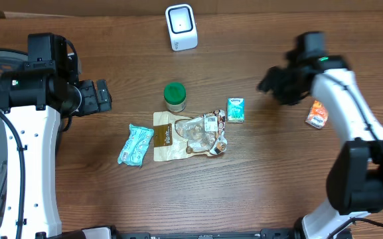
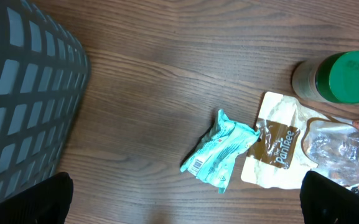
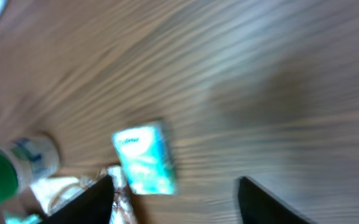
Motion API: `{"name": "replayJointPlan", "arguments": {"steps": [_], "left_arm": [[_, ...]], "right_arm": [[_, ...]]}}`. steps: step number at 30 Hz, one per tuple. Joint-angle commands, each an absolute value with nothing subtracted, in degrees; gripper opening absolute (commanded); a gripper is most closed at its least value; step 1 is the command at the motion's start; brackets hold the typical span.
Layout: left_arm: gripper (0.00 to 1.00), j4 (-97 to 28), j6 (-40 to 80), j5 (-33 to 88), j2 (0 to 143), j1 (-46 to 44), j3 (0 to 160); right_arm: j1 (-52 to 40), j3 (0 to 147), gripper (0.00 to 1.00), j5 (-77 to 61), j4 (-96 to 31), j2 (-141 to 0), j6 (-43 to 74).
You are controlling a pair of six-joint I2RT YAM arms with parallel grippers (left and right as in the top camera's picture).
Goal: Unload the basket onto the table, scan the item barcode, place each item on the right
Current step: 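Move the right gripper to the Kleenex pack and grasp it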
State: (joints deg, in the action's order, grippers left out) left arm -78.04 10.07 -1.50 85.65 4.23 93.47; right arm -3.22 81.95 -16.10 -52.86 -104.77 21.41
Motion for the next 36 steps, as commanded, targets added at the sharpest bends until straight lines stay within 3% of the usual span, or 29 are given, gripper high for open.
{"name": "replayJointPlan", "arguments": {"steps": [1, 4, 10, 20, 34, 36], "left_arm": [[1.0, -77.93, 9.63, -1.02, 85.89, 4.49, 93.95], [1.0, -77.93, 9.63, -1.02, 85.89, 4.49, 93.95], [1.0, -77.93, 9.65, -1.02, 85.89, 4.49, 93.95], [0.99, -77.93, 9.63, -0.99, 85.89, 4.49, 93.95], [1.0, -77.93, 9.63, -1.02, 85.89, 4.49, 93.95], [1.0, -77.93, 9.63, -1.02, 85.89, 4.49, 93.95]], "right_arm": [[-9.56, 76.03, 0.37, -18.11, -45.93, -103.85, 24.21], [-13.17, 72.12, 0.24, -18.13, -39.0, -103.94, 27.92], [-17.39, 67.72, 0.24, -18.09, -31.66, -104.03, 28.75], [-18.48, 64.36, 0.25, -14.09, -31.55, -105.65, 28.53], [-11.25, 64.49, 0.25, -6.37, -38.79, -105.78, 27.4], [-9.52, 64.77, 0.28, -4.4, -39.16, -105.78, 27.38]]}}
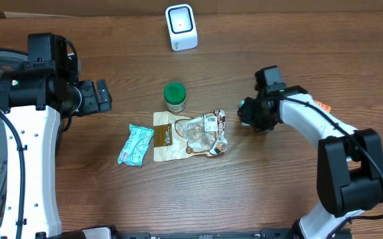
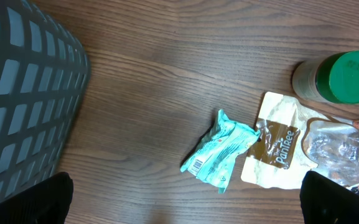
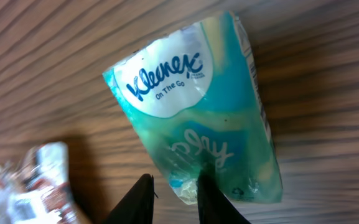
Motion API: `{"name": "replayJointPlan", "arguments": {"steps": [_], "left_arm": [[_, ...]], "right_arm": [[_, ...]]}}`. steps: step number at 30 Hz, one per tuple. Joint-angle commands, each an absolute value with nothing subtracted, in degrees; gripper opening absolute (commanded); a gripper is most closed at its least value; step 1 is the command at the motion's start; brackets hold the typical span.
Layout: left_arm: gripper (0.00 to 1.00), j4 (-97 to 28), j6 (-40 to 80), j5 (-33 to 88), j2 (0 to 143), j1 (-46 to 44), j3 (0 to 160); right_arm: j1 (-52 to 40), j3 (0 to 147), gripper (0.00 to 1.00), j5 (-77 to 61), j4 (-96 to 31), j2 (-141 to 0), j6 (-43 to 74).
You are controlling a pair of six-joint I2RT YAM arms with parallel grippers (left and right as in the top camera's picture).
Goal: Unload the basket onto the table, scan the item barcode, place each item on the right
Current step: 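Move the right gripper to the Kleenex pack and grasp it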
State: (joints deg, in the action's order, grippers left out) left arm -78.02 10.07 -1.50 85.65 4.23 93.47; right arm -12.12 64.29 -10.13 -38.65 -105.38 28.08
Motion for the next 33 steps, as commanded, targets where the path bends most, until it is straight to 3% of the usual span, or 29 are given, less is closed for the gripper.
{"name": "replayJointPlan", "arguments": {"steps": [1, 8, 14, 26, 33], "left_arm": [[1.0, -77.93, 9.63, -1.02, 85.89, 4.49, 93.95], [1.0, -77.93, 9.63, -0.99, 85.89, 4.49, 93.95], [0.99, -77.93, 9.63, -1.02, 85.89, 4.49, 93.95], [1.0, -77.93, 9.63, -1.02, 85.89, 4.49, 93.95], [1.0, -77.93, 9.63, -1.02, 85.89, 4.49, 93.95]], "right_arm": [[-8.75, 65.01, 0.3, -4.05, -39.38, -105.78, 26.89], [-6.42, 69.56, 0.3, -9.1, -44.64, -104.62, 18.76], [-5.87, 72.18, 0.31, -8.97, -46.48, -102.37, 19.07], [-4.49, 72.62, 0.24, 13.63, -40.73, -103.79, 37.67], [-4.54, 72.6, 0.24, 12.86, -38.13, -106.91, 38.37]]}}
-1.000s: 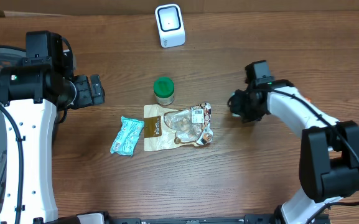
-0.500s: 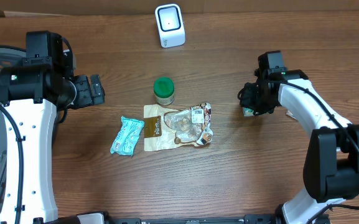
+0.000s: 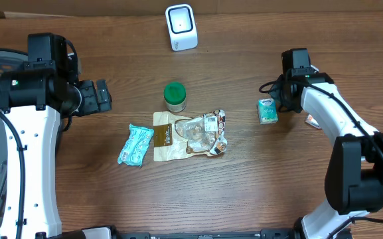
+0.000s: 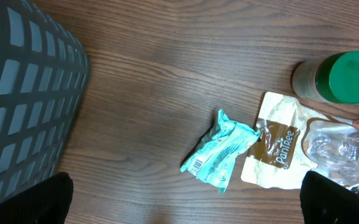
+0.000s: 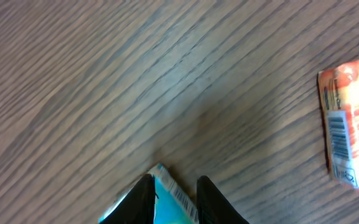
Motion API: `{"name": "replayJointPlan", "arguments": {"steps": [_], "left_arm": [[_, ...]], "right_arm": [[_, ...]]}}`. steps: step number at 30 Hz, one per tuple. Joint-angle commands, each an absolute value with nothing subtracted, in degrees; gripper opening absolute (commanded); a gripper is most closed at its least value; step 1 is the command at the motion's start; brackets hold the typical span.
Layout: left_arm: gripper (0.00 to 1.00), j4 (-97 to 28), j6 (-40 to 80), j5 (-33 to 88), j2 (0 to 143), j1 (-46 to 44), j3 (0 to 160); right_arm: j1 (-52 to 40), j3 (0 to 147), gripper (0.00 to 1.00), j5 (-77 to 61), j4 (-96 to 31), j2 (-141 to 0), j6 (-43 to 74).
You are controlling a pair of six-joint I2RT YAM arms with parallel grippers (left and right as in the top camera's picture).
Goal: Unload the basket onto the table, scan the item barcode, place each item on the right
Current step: 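Move the right gripper to the Kleenex pack and grasp it, then lift the Kleenex pack upright with the right gripper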
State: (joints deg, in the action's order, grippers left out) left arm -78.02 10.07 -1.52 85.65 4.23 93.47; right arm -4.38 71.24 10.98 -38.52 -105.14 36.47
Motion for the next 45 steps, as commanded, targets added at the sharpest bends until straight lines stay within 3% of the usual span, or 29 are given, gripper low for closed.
{"name": "replayJointPlan", "arguments": {"steps": [1, 8, 25, 30, 38, 45], "left_arm": [[1.0, -77.93, 9.63, -1.02, 85.89, 4.49, 93.95], [1.0, -77.93, 9.63, -1.02, 85.89, 4.49, 93.95], [1.0, -77.93, 9.63, -0.99, 85.89, 4.49, 93.95], [0.99, -77.93, 9.65, -1.02, 85.89, 4.49, 93.95], [1.0, -77.93, 9.63, -1.02, 85.89, 4.49, 93.95], [1.0, -77.93, 9.63, -0.99, 85.89, 4.49, 93.95]], "right_arm": [[-4.54, 72.6, 0.23, 12.01, -37.95, -107.11, 38.19], [-4.54, 72.6, 0.21, 7.6, -37.28, -107.5, 32.93], [-4.54, 72.34, 0.18, 7.27, -35.14, -114.04, 32.51], [-4.54, 72.47, 0.16, -3.88, -32.21, -113.84, 21.76], [-4.54, 72.51, 0.17, -34.28, -33.89, -113.69, -5.15], [-4.54, 72.51, 0.16, -35.03, -45.67, -113.69, -2.48]]}}
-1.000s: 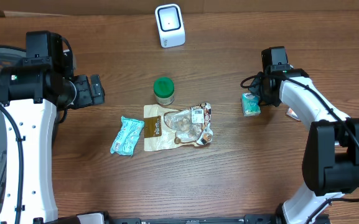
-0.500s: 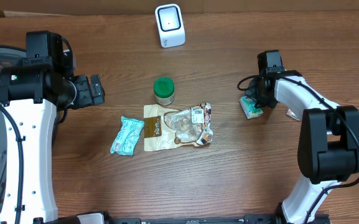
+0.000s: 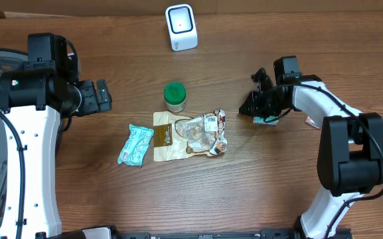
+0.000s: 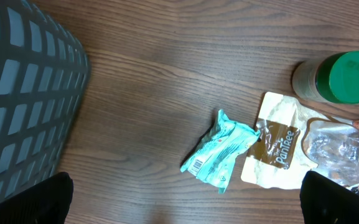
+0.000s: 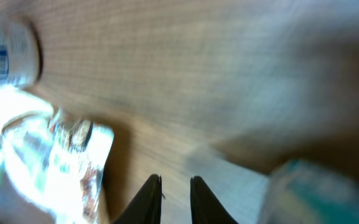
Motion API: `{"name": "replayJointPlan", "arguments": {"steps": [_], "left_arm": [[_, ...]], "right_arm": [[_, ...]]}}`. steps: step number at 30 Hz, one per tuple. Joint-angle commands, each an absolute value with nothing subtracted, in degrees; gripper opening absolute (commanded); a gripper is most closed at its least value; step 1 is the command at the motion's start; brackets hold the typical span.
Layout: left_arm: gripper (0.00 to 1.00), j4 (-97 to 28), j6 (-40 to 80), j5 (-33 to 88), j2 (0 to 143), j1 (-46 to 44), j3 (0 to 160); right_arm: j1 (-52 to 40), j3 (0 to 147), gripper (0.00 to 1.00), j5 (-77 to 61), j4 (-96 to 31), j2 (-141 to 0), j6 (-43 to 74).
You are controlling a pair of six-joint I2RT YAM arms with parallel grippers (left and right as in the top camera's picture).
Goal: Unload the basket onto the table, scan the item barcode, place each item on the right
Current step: 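Lift the Kleenex pack upright with the right gripper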
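Note:
A teal-and-white tissue pack (image 3: 269, 119) sits low by the table at the right, mostly under my right gripper (image 3: 251, 108). The right wrist view is blurred: the two fingertips (image 5: 149, 200) stand close together, and a pale surface runs from the narrow gap between them to the teal pack (image 5: 316, 186). The right gripper (image 5: 175, 200) appears shut on the pack. The white barcode scanner (image 3: 181, 27) stands at the back centre. My left gripper (image 3: 103, 96) hangs open at the left, far from the pack, with nothing between its fingers (image 4: 185, 199).
In the middle lie a green-lidded jar (image 3: 174, 97), a teal snack packet (image 3: 135, 145), a tan pouch (image 3: 166, 136) and a clear bag (image 3: 204, 133). An orange packet (image 3: 308, 121) peeks out beside the right arm. A grey basket (image 4: 23, 93) stands at the far left.
The right wrist has turned. Its camera looked down at the table and the orange packet; now it faces left toward the jar and clear bag. The left arm has not moved.
The tissue pack first lay beside the clear bag with my right gripper off to its right. Then the gripper was down over the pack. Then the pack was held farther right, near the orange packet. Now the wrist is turned there.

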State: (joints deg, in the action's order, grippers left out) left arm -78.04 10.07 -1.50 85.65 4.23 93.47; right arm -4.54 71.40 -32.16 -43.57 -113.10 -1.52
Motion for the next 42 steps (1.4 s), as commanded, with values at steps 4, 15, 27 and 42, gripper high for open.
{"name": "replayJointPlan", "arguments": {"steps": [4, 15, 27, 42], "left_arm": [[1.0, -77.93, 9.63, -1.02, 85.89, 4.49, 93.95], [1.0, -77.93, 9.63, -0.99, 85.89, 4.49, 93.95], [1.0, -77.93, 9.63, -1.02, 85.89, 4.49, 93.95], [0.99, -77.93, 9.63, -1.02, 85.89, 4.49, 93.95]], "right_arm": [[-4.54, 72.51, 0.09, -22.52, -51.99, -113.67, 7.27], [-3.77, 72.51, 0.05, 6.04, -55.59, -110.26, 26.94], [-5.5, 72.44, 0.07, 1.15, -36.18, -110.06, 21.3], [0.67, 73.8, 0.59, -20.64, -41.06, -102.91, 10.81]]}}
